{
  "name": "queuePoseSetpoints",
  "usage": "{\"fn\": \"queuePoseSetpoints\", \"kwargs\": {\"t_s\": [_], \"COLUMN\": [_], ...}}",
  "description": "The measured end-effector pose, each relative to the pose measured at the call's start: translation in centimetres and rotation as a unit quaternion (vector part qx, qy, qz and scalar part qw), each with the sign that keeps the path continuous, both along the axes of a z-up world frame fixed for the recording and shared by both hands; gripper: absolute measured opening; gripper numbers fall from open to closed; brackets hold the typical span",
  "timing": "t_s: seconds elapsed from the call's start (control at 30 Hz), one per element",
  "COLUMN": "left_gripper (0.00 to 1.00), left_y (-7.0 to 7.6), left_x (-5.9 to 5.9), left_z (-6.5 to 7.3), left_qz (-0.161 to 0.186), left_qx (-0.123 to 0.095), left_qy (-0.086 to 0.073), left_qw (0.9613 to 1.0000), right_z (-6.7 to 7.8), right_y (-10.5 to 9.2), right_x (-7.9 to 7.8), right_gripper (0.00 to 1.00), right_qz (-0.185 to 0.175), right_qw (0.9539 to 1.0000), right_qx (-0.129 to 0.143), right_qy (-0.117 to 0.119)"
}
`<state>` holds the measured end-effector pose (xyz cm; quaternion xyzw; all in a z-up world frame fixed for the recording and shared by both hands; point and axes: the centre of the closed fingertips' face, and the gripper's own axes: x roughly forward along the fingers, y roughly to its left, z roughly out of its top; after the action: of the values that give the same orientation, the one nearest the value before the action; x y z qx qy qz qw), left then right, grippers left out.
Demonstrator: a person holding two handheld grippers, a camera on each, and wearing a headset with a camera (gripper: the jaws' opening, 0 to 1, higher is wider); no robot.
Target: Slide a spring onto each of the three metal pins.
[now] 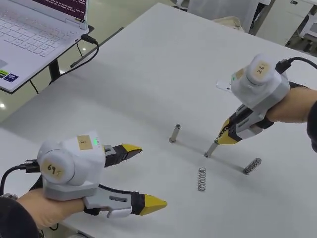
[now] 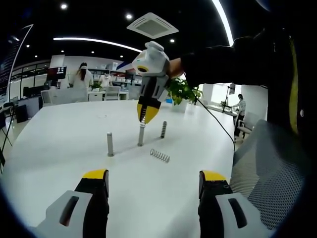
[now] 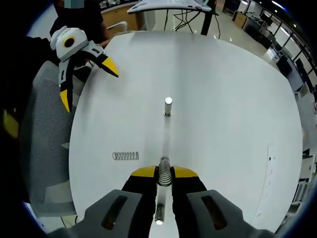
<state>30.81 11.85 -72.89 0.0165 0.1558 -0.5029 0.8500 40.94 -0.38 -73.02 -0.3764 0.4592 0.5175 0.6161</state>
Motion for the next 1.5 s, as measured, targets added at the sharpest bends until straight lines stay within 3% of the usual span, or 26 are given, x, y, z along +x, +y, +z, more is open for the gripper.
{"fn": "queuePoseSetpoints", "kwargs": {"t_s": [1.5], "left_gripper": [0.69], "left_y": [0.4], "left_x": [0.1], "left_z": [0.0], "left_qz": [0.003], "left_qx": [0.0], "left_qy": [0.002], "left_qw": [1.0], "right_z": [-3.8], "right_y": [0.4], "right_x": [-0.2], "right_gripper": [0.08], "right_qz": [0.001], "right_qw": [0.9998], "right_qx": [-0.019], "right_qy": [0.004]}}
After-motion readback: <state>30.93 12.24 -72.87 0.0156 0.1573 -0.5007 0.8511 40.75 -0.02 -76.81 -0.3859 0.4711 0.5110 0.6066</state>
